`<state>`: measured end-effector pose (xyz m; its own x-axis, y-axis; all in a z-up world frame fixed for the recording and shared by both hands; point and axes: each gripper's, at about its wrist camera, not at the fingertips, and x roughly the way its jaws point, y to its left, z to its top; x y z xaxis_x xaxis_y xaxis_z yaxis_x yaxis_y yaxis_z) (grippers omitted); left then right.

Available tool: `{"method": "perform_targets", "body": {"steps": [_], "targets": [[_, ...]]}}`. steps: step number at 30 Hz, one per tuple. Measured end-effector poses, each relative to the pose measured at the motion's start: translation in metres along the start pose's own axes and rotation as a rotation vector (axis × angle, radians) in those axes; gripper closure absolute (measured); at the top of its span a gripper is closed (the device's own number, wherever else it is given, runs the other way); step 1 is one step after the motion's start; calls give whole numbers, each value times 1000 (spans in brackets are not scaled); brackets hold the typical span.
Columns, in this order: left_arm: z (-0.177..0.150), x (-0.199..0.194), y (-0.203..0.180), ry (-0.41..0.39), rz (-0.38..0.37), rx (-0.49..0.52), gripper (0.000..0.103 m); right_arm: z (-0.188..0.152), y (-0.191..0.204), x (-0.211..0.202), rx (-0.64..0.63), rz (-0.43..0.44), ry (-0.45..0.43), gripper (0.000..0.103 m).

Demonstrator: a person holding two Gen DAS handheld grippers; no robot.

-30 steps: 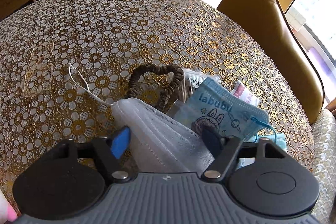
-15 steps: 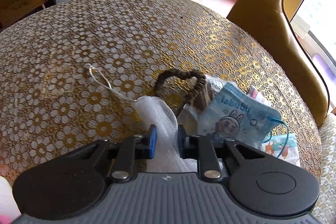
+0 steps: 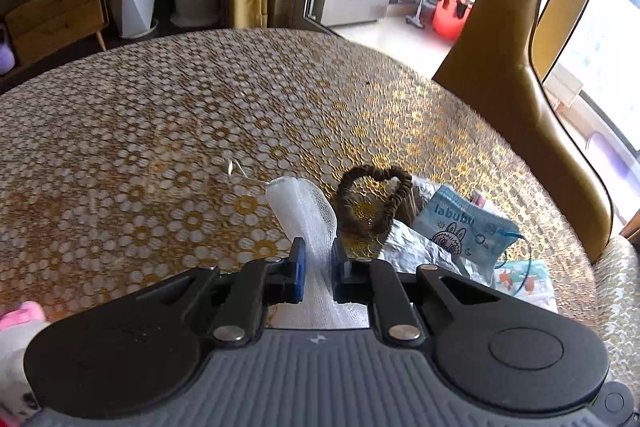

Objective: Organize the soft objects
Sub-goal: 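Grasp the white mesh bag with the left tool while the right tool grasps the clear plastic bag, then carry the mesh bag and plastic bag to the red box and lower them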

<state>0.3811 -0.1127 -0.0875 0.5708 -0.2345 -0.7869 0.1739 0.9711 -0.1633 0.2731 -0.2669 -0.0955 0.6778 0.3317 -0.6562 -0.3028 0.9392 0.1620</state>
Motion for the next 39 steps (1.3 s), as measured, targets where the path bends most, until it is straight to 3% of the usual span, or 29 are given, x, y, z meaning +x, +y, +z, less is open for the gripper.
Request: {"method": "perform_targets", "body": {"steps": [13,23,32,39], "targets": [[-21,-94,29,-111,-43,-6,91,19,35,-58,1,61,-76,103],[-38,-175,70,-226,-30,1,91,28,91,-100,-126,85,-157,103],[-65,-240,131,-295,64,-24,91,38,156,-119,-259,185,-184,103],[-87,-270,193,-311,143,-92,91,41,210,-113,-345,266,-171,103]]}}
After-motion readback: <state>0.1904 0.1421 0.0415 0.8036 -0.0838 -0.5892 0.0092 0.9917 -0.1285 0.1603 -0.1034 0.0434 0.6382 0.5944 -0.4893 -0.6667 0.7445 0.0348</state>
